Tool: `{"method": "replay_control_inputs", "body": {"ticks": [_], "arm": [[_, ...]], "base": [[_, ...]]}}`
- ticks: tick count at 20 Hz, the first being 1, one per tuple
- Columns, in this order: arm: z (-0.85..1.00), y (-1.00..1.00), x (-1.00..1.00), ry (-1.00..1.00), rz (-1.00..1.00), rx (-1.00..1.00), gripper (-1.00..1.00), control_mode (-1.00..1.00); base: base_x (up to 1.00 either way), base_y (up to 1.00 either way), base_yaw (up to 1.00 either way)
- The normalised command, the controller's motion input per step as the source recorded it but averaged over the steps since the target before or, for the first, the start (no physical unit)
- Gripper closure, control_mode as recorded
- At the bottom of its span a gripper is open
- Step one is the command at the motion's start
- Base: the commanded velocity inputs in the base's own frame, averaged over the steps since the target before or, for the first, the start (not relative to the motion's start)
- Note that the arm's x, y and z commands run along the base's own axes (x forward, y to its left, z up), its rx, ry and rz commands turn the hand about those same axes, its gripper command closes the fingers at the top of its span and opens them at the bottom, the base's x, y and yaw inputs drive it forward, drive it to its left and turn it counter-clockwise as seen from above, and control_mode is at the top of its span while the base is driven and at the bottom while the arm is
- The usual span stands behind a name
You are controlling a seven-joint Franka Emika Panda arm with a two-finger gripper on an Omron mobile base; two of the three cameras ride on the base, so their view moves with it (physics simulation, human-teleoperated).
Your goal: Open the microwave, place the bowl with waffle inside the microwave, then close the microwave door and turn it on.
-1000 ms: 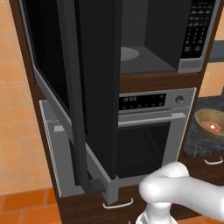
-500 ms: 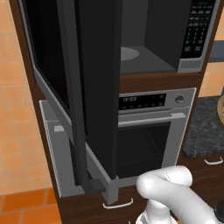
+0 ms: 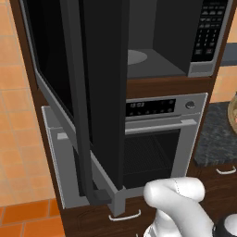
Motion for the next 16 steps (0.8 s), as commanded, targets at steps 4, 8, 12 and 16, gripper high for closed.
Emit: {"method": "replay_control_inputs", "body": {"ticks": [4,8,12,16], "arm": [[0.46,0.30,-0.71,-0.07,0.19,-0.06,1.00,-1.00],[0.51,0.48,-0.41,-0.03,0.20,-0.01,1.00,-1.00],[0.41,0.76,-0.03,0.00,0.23,-0.09,1.00,-1.00],[0.29,0.89,0.00,0.00,0.16,-0.15,1.00,-1.00]], "base": [[0.00,0.00,0.00],[0.00,0.00,0.00],[0.00,0.00,0.00],[0.00,0.00,0.00]]}}
